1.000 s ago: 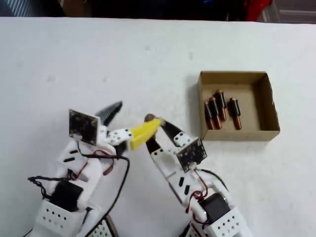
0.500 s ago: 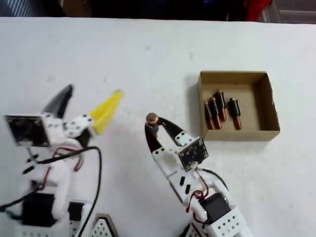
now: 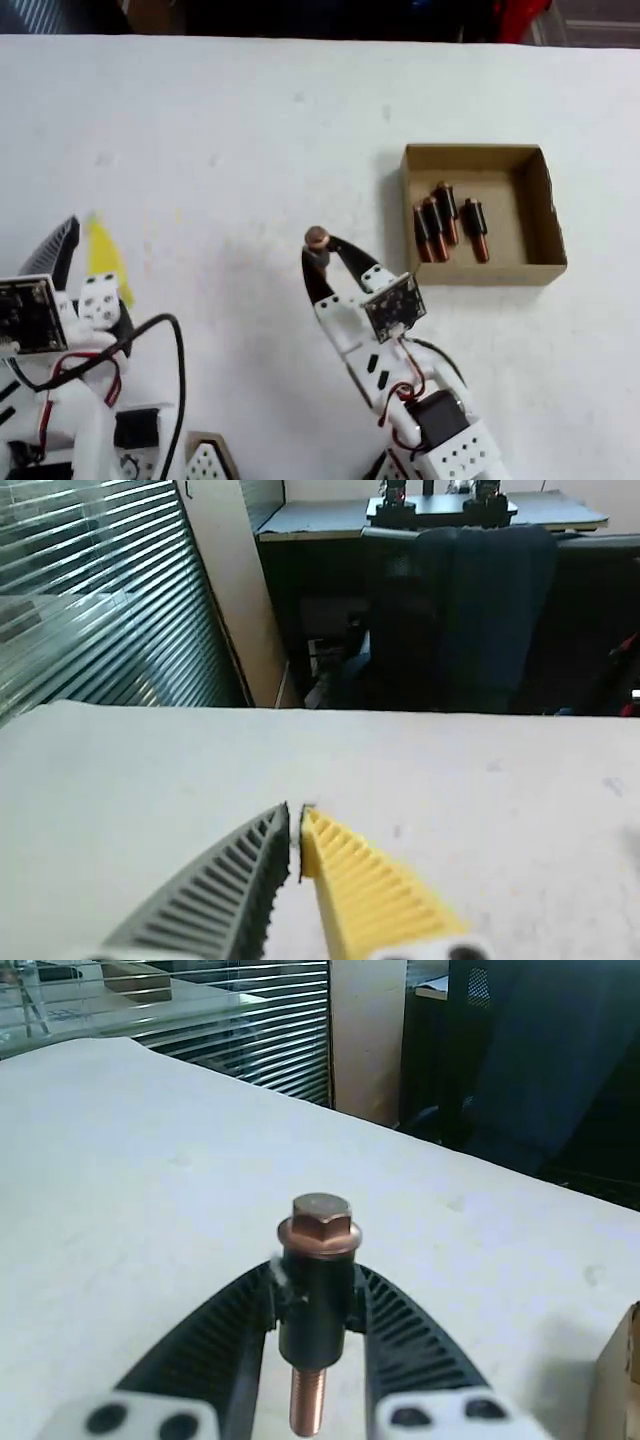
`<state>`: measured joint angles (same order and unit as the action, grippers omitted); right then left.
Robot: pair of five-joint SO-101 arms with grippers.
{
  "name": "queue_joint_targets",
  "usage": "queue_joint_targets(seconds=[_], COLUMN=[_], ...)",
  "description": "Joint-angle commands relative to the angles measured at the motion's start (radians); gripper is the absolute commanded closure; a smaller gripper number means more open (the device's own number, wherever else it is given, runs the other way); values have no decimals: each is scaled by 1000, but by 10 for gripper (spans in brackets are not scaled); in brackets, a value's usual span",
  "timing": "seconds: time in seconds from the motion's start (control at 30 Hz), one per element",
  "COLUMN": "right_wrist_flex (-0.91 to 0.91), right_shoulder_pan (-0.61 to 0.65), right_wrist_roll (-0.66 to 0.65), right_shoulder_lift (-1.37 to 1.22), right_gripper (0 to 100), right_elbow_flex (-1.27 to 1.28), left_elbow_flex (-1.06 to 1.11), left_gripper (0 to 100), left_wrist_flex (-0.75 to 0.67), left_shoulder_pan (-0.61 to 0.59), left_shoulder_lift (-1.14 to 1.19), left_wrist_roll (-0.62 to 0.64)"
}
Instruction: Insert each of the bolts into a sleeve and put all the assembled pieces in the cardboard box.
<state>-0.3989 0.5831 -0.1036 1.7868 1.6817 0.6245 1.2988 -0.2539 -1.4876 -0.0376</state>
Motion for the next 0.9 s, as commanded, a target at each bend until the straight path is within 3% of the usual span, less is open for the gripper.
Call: queue_joint_targets(seconds=[0.0,0.17,0.43,0.6,0.87], right_wrist_flex=[-1,-1,-7,-7,-2], right_shoulder_pan=[-12,-12,-12,-21,-151], right_wrist_roll=[-9,-9,-9,-9,-9], right_shoulder_lift=[15,15,15,15,16], right_gripper=[981,981,981,981,981], right_elbow_flex=[8,8,8,8,-23], left_elbow_flex=[-61,-64,149,219,503], left_gripper=[952,976,977,977,977], left_wrist_flex=[100,201,206,198,114], left_shoulder_pan=[-27,-27,-25,-22,-22], left_shoulder_lift=[4,-82,-348,-341,-341], left_wrist_roll=[-12,-14,-15,-17,-135])
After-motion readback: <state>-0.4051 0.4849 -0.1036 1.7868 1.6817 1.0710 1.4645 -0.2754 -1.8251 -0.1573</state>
